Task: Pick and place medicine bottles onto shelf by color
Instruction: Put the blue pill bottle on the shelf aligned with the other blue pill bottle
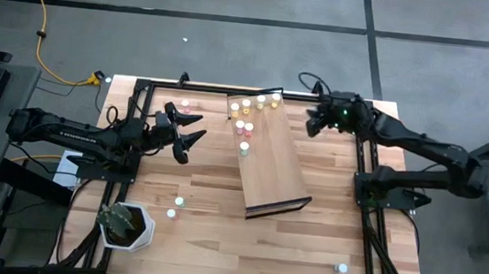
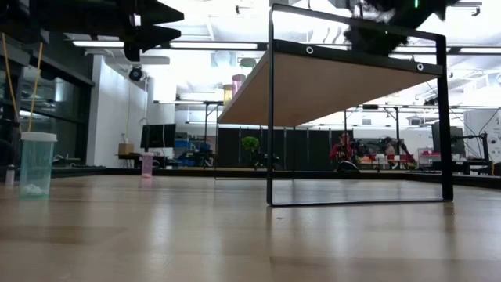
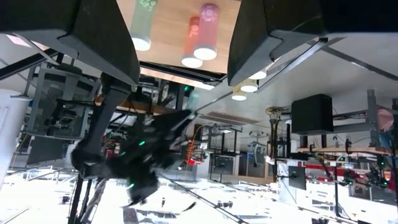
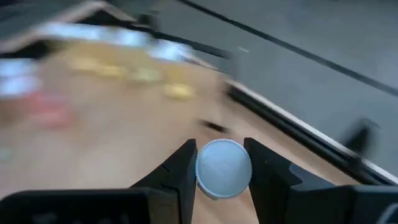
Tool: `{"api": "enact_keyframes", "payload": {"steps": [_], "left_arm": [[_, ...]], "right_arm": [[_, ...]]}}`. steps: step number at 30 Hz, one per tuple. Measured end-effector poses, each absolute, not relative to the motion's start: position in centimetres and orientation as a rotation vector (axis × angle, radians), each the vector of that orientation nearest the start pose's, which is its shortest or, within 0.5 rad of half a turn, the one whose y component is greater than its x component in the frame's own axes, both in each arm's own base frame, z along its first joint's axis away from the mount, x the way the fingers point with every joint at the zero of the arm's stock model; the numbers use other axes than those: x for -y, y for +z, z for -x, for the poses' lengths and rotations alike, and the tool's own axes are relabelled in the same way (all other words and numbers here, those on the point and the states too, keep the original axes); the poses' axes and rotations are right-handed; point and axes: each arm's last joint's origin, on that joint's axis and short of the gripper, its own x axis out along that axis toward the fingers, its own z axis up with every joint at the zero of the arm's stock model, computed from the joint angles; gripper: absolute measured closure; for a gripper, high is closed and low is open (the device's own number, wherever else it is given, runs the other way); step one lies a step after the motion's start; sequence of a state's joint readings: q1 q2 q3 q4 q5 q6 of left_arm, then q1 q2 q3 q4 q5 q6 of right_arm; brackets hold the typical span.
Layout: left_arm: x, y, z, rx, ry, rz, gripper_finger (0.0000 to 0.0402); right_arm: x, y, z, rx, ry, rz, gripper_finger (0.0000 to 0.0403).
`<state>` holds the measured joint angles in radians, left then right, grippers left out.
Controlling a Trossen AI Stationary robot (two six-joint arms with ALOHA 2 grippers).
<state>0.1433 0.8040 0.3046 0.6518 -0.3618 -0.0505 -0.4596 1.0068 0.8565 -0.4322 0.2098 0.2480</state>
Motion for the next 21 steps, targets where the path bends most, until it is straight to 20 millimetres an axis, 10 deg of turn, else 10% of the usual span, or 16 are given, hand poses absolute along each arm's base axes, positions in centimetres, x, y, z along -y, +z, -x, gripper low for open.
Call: {"api": "enact_keyframes", "payload": {"steps": [13, 21], "left_arm": [[-3.5, 24.3, -17.1, 0.166, 0.5, 0.068, 0.0167], [-3.5, 24.3, -17.1, 0.166, 0.5, 0.068, 0.0167]], "right_arm": [[-0.2, 29.8, -27.9, -0.611, -0.361, -0.098, 0.0295], [-1.9, 30.5, -32.2, -0.678, -0.368, 0.018, 0.0295]]}}
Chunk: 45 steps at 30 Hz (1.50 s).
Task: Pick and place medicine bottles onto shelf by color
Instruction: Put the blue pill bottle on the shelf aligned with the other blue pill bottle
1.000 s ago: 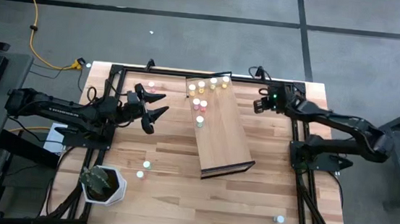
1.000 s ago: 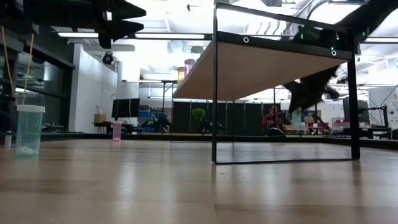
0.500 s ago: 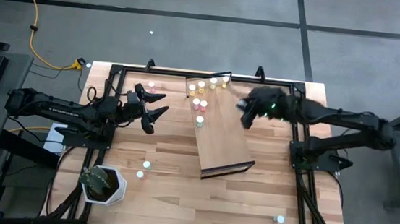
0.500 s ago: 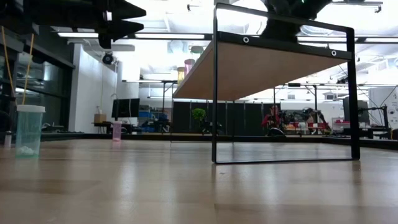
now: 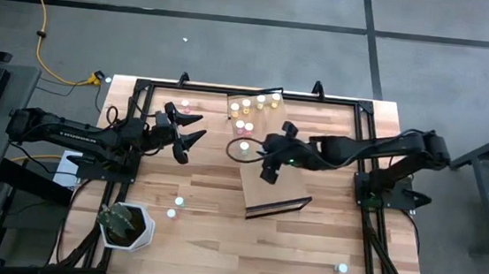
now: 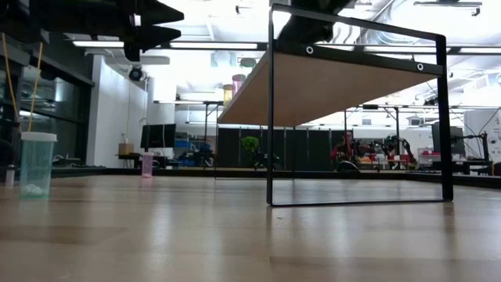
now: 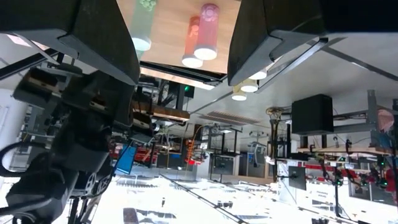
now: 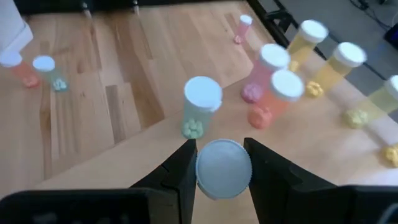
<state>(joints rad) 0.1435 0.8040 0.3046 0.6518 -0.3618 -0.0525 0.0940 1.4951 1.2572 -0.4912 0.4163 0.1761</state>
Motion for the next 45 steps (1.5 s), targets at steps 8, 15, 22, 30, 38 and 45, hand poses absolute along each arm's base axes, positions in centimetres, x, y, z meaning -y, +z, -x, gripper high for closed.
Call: {"api": "enact_keyframes", "payload": {"steps": [8, 15, 22, 30, 38, 45], "left_arm": [[-3.5, 24.3, -17.1, 0.165, 0.497, 0.068, 0.0167], [-3.5, 24.3, -17.1, 0.165, 0.497, 0.068, 0.0167], [-3.5, 24.3, -17.1, 0.164, 0.497, 0.068, 0.0167], [-3.5, 24.3, -17.1, 0.164, 0.497, 0.068, 0.0167], [-3.5, 24.3, -17.1, 0.167, 0.496, 0.078, 0.0167], [-3.5, 24.3, -17.1, 0.17, 0.495, 0.09, 0.0167]], "right_arm": [[-1.9, 29.7, -34.5, -0.754, -0.329, 0.013, 0.0295], [-1.3, 29.3, -34.9, -0.771, -0.324, -0.012, 0.0295], [-0.6, 29.3, -35.0, -0.764, -0.36, -0.059, 0.0295], [-0.4, 29.3, -35.0, -0.757, -0.378, -0.096, 0.0295], [-0.4, 29.3, -35.0, -0.758, -0.376, -0.096, 0.0286], [-0.4, 29.2, -34.9, -0.765, -0.377, -0.095, 0.0284]]}}
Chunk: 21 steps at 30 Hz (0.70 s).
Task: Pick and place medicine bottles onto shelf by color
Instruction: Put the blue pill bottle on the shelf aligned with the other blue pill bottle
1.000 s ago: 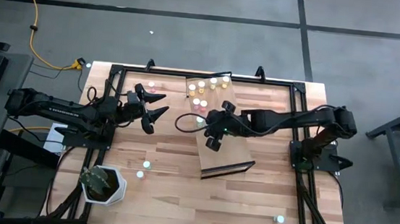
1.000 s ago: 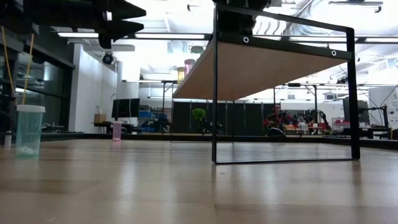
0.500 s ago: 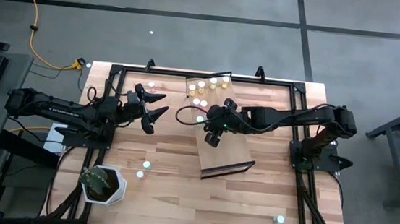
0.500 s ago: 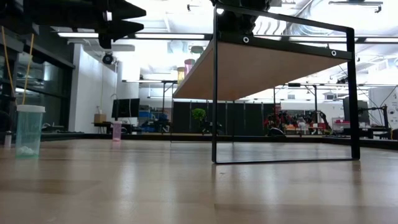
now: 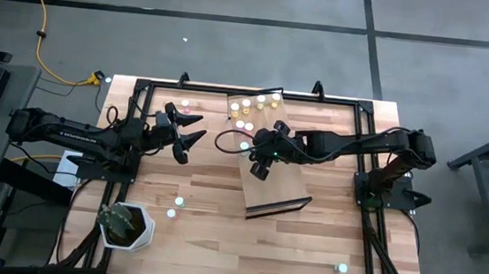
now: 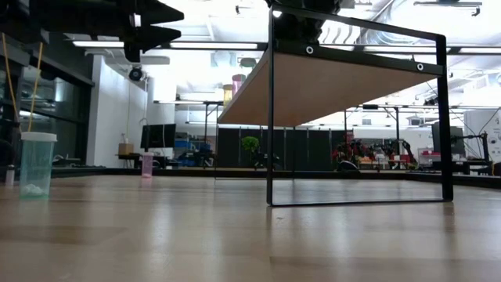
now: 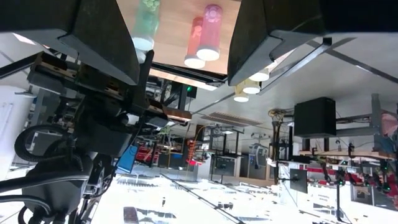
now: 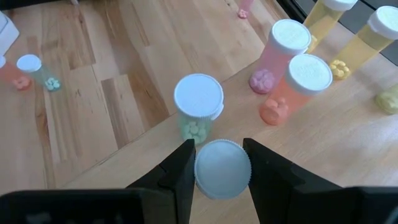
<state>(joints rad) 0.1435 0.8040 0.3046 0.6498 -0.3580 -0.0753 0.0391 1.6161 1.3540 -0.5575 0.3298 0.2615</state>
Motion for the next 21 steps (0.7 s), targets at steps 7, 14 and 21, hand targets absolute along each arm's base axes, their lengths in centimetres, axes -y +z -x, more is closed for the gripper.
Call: {"api": "enact_keyframes", "payload": {"steps": [7, 14, 21], "left_arm": [[-3.5, 24.32, -17.12, 0.17, 0.495, 0.09, 0.0167], [-3.49, 24.32, -17.12, 0.17, 0.494, 0.09, 0.0167], [-3.49, 24.32, -17.12, 0.17, 0.495, 0.09, 0.0167]], "right_arm": [[-0.42, 29.2, -34.89, -0.768, -0.38, -0.092, 0.028], [-0.4, 29.09, -34.84, -0.778, -0.383, -0.078, 0.0235], [-0.41, 29.43, -35.2, -0.736, -0.362, -0.043, 0.0188]]}}
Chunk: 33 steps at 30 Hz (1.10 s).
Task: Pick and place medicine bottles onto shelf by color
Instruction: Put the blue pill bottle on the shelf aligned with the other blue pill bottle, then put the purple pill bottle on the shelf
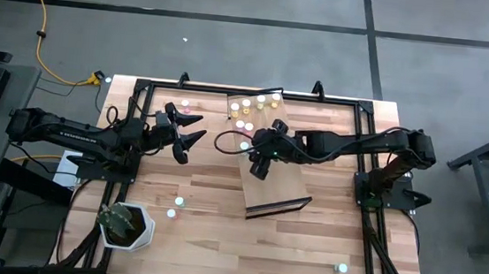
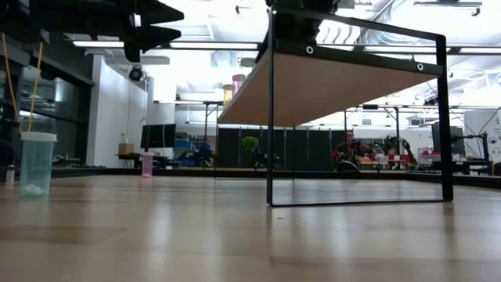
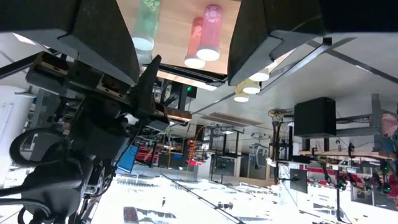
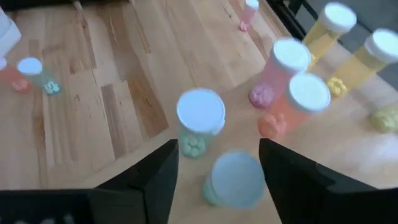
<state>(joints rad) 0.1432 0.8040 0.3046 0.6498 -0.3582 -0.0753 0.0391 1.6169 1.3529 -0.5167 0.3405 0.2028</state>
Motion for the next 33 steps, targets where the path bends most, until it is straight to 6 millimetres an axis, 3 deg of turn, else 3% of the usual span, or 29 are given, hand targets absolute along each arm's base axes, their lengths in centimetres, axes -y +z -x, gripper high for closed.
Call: {"api": "enact_keyframes", "payload": {"steps": [9, 16, 19, 22, 26, 29, 33], "left_arm": [[-3.5, 24.3, -17.1, 0.167, 0.495, 0.09, 0.0167], [-3.5, 24.3, -17.1, 0.165, 0.495, 0.089, 0.0167], [-3.5, 24.2, -17.1, 0.158, 0.495, 0.089, 0.0167], [-3.5, 24.1, -17.1, 0.152, 0.496, 0.088, 0.0167], [-3.5, 24.2, -17.1, 0.15, 0.496, 0.081, 0.0167], [-3.5, 24.2, -17.1, 0.153, 0.496, 0.089, 0.0167], [-3.5, 24.2, -17.1, 0.153, 0.495, 0.09, 0.0167]], "right_arm": [[-0.4, 31.6, -33.9, -0.683, -0.315, 0.011, 0.018], [-0.4, 34.9, -30.4, -0.648, -0.293, 0.054, 0.018], [-0.7, 35.2, -28.4, -0.633, -0.314, 0.084, 0.018], [-1.2, 33.9, -26.0, -0.582, -0.364, 0.119, 0.018], [-1.7, 30.4, -22.3, -0.47, -0.368, 0.064, 0.018], [-1.8, 28.3, -20.4, -0.288, -0.34, 0.009, 0.018], [-1.8, 26.9, -19.1, -0.029, -0.239, -0.005, 0.018]]}}
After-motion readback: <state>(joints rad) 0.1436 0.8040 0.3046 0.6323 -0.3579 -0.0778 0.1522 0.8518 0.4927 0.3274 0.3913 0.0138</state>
